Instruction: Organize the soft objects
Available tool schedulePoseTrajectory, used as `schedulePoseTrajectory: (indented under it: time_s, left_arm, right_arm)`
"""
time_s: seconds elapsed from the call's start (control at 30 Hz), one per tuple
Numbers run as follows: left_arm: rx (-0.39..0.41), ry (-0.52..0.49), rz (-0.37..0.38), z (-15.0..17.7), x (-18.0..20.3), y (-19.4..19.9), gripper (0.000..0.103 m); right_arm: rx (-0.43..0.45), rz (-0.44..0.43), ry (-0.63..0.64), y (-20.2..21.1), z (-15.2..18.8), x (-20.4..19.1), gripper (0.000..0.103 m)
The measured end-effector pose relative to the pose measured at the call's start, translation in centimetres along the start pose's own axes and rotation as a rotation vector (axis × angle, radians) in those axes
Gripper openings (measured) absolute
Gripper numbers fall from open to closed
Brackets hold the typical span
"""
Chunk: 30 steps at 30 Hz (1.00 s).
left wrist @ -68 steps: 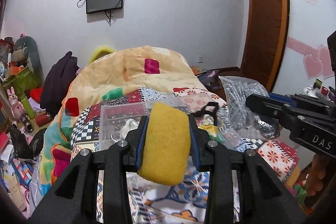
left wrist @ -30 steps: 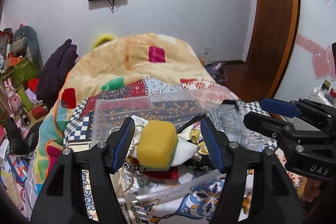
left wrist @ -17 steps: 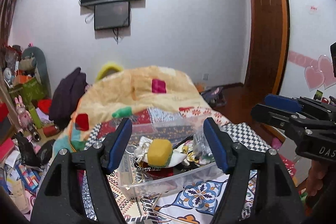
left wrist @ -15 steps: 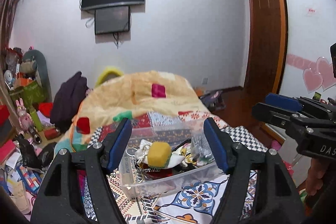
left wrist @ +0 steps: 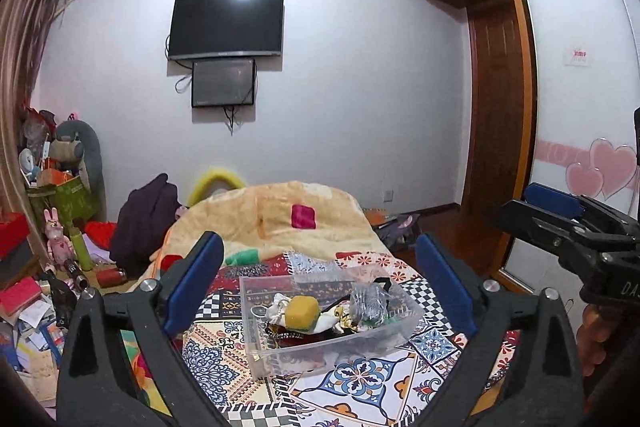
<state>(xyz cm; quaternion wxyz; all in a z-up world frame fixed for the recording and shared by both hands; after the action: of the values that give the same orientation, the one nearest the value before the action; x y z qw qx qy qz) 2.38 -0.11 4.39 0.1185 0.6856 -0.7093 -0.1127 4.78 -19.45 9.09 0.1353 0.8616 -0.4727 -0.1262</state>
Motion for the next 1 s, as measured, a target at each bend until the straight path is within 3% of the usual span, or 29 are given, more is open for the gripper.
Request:
schedulePoseTrajectory:
  time_s: [0.17, 1.0]
  left_arm:
    - [0.011, 0.0, 0.005, -0.2, 0.1, 1.1, 0.101]
    - [0.007, 0.005, 0.031, -0.1, 0.5, 2.0, 0.102]
  right_arm:
    - [0.03, 0.003, 0.004, 0.9, -0.2, -0.3, 0.091]
    - [0.044, -0.002, 0.012, 1.8, 0.3, -0.7, 0.095]
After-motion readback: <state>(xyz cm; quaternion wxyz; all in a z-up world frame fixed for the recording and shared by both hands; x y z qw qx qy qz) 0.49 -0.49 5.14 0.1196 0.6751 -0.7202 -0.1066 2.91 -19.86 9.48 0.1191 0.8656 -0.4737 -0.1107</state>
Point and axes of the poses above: each gripper's, at about its wrist camera, not at the fingertips, and y roughly against the way its jaws point, x to its right, z to its underside, the point moved 2 cm from there along -y, roughly the way its jaws point, and after that the axes turned 6 degrees about -x, right-handed, at the moved point
